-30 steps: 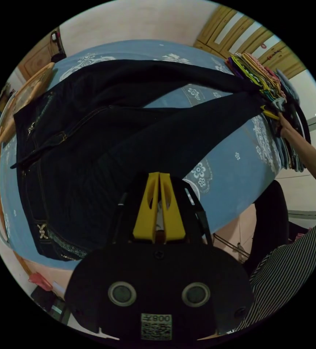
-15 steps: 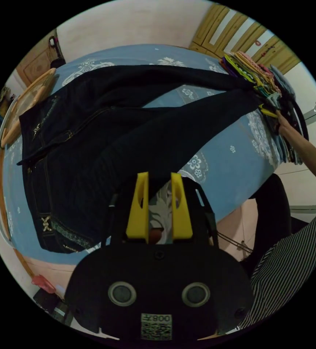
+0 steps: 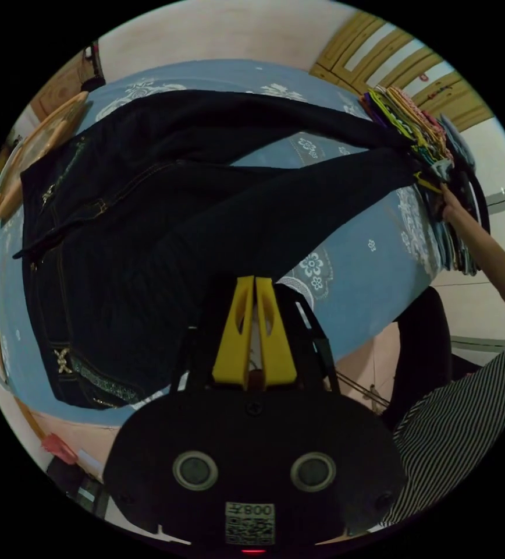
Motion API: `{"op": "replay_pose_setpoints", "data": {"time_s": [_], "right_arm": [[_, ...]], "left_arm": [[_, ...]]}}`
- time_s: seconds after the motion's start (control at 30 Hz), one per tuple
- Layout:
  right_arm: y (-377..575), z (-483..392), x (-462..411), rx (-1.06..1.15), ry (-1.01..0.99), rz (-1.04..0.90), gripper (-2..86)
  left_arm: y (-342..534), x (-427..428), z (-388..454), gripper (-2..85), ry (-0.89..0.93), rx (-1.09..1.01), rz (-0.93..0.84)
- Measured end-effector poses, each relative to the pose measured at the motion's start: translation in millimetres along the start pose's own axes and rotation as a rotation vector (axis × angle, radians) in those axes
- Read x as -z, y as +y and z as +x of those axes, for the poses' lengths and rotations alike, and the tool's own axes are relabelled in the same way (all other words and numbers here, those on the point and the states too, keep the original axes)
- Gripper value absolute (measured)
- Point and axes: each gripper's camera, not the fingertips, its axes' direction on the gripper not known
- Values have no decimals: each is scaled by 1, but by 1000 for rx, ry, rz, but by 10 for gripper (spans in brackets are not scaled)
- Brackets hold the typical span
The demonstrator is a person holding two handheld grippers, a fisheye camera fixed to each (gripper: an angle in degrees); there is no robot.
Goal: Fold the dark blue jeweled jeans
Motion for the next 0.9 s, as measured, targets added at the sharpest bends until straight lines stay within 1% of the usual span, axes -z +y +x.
{"op": "replay_pose_setpoints", "data": {"time_s": [0.17, 0.27, 0.43, 0.57, 0.7, 0.8, 0.9], "right_arm": [[23, 8, 23, 69, 2, 7, 8], [45, 18, 41, 113, 21, 22, 6], [96, 52, 69, 151, 7, 44, 5], [135, 75, 69, 170, 42, 12, 5], [170, 109, 36, 133, 60, -65, 5], [182, 130, -8, 121, 95, -145, 6], [190, 155, -50, 37, 60, -195, 7]], "left_arm": [[26, 21, -13, 2, 49, -12, 47], [45, 37, -21, 2, 45, -45, 68], [82, 67, -42, 2, 94, -60, 118], [115, 74, -59, 2, 96, -72, 90], [137, 72, -79, 3, 97, -54, 56], [150, 68, -104, 5, 151, 14, 35], [166, 73, -129, 9, 197, 91, 41]]}}
